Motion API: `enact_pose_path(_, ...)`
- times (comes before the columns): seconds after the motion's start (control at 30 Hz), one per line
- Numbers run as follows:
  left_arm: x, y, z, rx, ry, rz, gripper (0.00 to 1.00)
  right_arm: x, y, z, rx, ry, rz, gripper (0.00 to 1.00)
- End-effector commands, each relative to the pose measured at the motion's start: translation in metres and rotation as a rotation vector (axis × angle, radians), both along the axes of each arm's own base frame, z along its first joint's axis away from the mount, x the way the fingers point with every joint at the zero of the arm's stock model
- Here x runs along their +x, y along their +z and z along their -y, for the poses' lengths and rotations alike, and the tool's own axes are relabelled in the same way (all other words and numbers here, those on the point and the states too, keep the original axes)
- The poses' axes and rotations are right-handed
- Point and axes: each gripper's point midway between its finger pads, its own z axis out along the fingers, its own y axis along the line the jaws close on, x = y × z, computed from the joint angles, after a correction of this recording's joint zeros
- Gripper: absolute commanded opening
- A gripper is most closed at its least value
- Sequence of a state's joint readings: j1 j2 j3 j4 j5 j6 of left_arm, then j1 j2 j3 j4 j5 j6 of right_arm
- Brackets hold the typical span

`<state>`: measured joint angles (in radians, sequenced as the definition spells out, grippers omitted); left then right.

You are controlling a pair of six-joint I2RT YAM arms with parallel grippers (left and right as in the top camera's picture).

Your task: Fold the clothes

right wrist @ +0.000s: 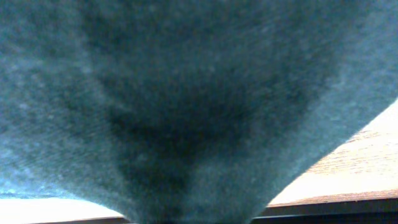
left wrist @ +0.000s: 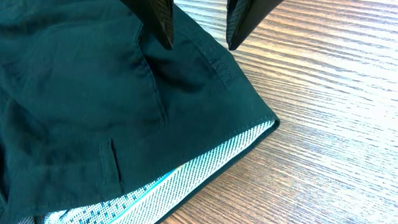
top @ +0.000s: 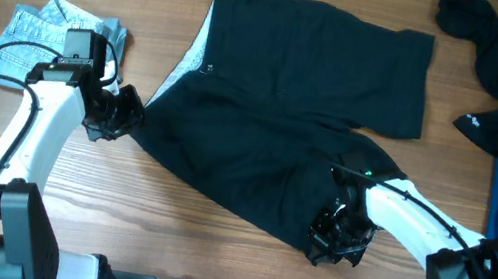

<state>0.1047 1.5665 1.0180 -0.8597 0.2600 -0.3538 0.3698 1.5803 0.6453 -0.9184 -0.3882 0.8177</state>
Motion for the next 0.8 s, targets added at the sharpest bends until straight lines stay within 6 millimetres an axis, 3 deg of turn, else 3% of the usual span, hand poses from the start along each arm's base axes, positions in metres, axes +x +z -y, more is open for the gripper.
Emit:
enact_pose_path(0.0, -0.001, 0.003, 0.0, -0.007, -0.006, 0.013, 0.29, 0.018, -0.012, 0.039, -0.19, 0.019, 0.104, 0.04)
enact_pose_path(0.13, -0.001, 0.003, 0.0, -0.007, -0.006, 0.013, 0.29, 0.035, 0.011, 0.043, -0.182, -0.014, 0.191, 0.04)
enact_pose_path(0.27, -0.002, 0.003, 0.003, -0.019, -0.008, 0.012, 0.29, 0.057, 0.05, 0.058, -0.233, -0.015, 0.337, 0.04)
enact_pose_path(0.5, -0.014, 0.003, 0.014, -0.074, -0.022, -0.034, 0.28, 0.071, 0.073, 0.071, -0.258, -0.071, 0.434, 0.04)
enact_pose_path(0.57, -0.023, -0.002, 0.019, -0.077, -0.042, -0.061, 0.33, 0.078, 0.078, 0.077, -0.258, -0.087, 0.452, 0.04)
enact_pose_path(0.67, -0.049, -0.026, 0.036, -0.08, -0.103, -0.126, 0.55, 0.092, 0.089, 0.078, -0.221, -0.023, 0.51, 0.04)
enact_pose_path(0.77, -0.05, -0.042, 0.048, -0.076, -0.135, -0.091, 0.63, 0.101, 0.099, 0.069, -0.161, 0.017, 0.551, 0.05)
